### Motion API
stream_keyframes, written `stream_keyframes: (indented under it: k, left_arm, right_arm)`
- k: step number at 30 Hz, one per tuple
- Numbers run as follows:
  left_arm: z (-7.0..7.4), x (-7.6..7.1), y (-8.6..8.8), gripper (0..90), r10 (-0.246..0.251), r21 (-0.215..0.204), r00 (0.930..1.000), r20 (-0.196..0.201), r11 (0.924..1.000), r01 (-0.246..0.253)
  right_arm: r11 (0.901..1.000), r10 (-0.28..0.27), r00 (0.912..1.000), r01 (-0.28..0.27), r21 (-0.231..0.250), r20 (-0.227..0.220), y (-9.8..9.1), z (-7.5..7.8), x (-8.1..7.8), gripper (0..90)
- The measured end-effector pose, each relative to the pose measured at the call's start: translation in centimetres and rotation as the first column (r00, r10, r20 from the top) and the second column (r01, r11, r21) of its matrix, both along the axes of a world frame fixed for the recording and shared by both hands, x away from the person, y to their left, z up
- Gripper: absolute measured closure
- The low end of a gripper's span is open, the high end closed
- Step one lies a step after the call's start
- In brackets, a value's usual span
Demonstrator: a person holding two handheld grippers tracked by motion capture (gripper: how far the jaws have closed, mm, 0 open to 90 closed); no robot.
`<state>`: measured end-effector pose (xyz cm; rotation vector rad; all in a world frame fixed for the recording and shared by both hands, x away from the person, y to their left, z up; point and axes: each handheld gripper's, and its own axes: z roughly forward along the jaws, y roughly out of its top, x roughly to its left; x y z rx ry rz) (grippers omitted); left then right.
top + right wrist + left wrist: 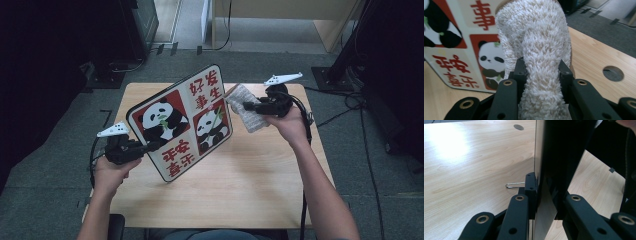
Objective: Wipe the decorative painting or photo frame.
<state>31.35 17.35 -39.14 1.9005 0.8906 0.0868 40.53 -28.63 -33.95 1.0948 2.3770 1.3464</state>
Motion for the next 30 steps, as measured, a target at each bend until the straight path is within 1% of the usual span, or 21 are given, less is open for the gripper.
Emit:
stream_keyframes:
  k: [2,3,4,5,6,8,9,10,11,12,14,16,18,19,20,22,24,26,27,29,30]
  left_arm:
    - [0.0,0.0,0.0,80.3,-0.001,0.0,1.0,0.0,1.0,0.001]
    - [0.0,0.0,0.0,80.4,-0.003,0.001,1.0,0.001,1.0,0.003]
    - [0.0,0.0,0.0,80.6,-0.004,0.004,1.0,0.001,1.0,0.004]
    - [0.0,0.0,0.0,80.6,-0.004,0.004,1.0,0.001,1.0,0.004]
    - [0.0,0.0,0.0,80.6,-0.005,0.006,1.0,0.003,1.0,0.005]
    - [0.0,0.0,0.0,80.7,-0.005,0.007,1.0,0.004,1.0,0.005]
    - [0.0,0.0,0.0,80.7,-0.009,0.006,1.0,0.002,0.9999,0.009]
    - [0.0,0.0,0.0,80.8,-0.009,0.007,1.0,0.003,0.9999,0.009]
    - [0.0,0.0,0.0,80.9,-0.011,0.009,0.9999,0.004,0.9999,0.01]
    - [0.0,0.0,0.0,81.0,-0.011,0.009,0.9999,0.004,0.9999,0.01]
    - [0.0,0.0,0.0,81.0,-0.012,0.01,0.9999,0.004,0.9999,0.012]
    - [0.0,0.1,0.0,81.1,-0.015,0.011,0.9999,0.005,0.9998,0.015]
    - [0.0,0.1,0.0,81.1,-0.016,0.011,0.9998,0.006,0.9998,0.016]
    - [0.0,0.1,0.0,81.1,-0.018,0.012,0.9998,0.008,0.9998,0.018]
    - [0.0,0.1,0.0,81.3,-0.02,0.011,0.9998,0.008,0.9997,0.019]
    - [0.0,0.1,0.0,81.3,-0.023,0.011,0.9997,0.008,0.9997,0.023]
    - [0.0,0.1,0.0,81.3,-0.024,0.011,0.9997,0.007,0.9996,0.024]
    - [0.1,0.1,0.0,81.3,-0.026,0.014,0.9997,0.006,0.9996,0.026]
    - [0.1,0.1,0.0,81.3,-0.026,0.014,0.9997,0.006,0.9996,0.026]
    - [0.1,0.1,0.0,81.3,-0.029,0.016,0.9996,0.006,0.9995,0.029]
    - [0.1,0.2,0.0,81.4,-0.032,0.018,0.9995,0.008,0.9993,0.032]
  right_arm:
    - [1.0,0.008,1.0,-0.008,-0.006,-0.001,0.2,0.2,0.1,69.7]
    - [0.9996,0.014,0.9999,-0.014,-0.025,0.001,0.6,0.4,0.2,69.7]
    - [0.9993,0.02,0.9998,-0.02,-0.03,0.005,1.1,0.7,0.2,69.7]
    - [0.9993,0.02,0.9998,-0.02,-0.03,0.005,1.1,0.7,0.2,69.7]
    - [0.9994,0.031,0.9993,-0.03,-0.018,0.02,1.3,1.3,0.2,69.6]
    - [0.9995,0.031,0.9992,-0.031,-0.007,0.026,1.4,1.7,0.2,69.7]
    - [0.9995,0.032,0.9986,-0.032,-0.001,0.041,1.5,2.1,0.2,69.6]
    - [0.9996,0.029,0.998,-0.029,0.003,0.057,1.8,3.1,0.2,69.6]
    - [0.9996,0.028,0.9972,-0.028,0.003,0.069,2.0,3.6,0.3,69.6]
    - [0.9996,0.028,0.9972,-0.028,0.003,0.069,2.0,3.6,0.3,69.6]
    - [0.9996,0.03,0.9963,-0.03,-0.002,0.081,2.3,4.7,0.5,69.6]
    - [0.9997,0.024,0.9945,-0.024,-0.003,0.102,3.0,6.2,0.9,69.4]
    - [0.9998,0.021,0.9936,-0.021,-0.002,0.111,3.1,6.6,0.9,69.4]
    - [0.9999,0.015,0.9926,-0.016,0.006,0.12,3.3,7.0,1.0,69.3]
    - [0.9997,-0.005,0.9891,0.001,0.026,0.147,3.5,7.8,1.2,69.2]
    - [0.9995,-0.008,0.988,0.003,0.031,0.154,3.6,8.1,1.4,69.1]
    - [0.9988,-0.031,0.9854,0.025,0.041,0.167,4.0,8.6,1.7,68.9]
    - [0.9985,-0.034,0.9839,0.026,0.049,0.176,4.8,8.9,2.4,68.7]
    - [0.9985,-0.034,0.9839,0.026,0.049,0.176,4.8,8.9,2.4,68.7]
    - [0.9993,-0.024,0.9863,0.019,0.033,0.163,5.6,8.6,2.8,68.6]
    - [0.9999,-0.013,0.9903,0.012,0.007,0.138,6.4,7.9,3.2,68.1]
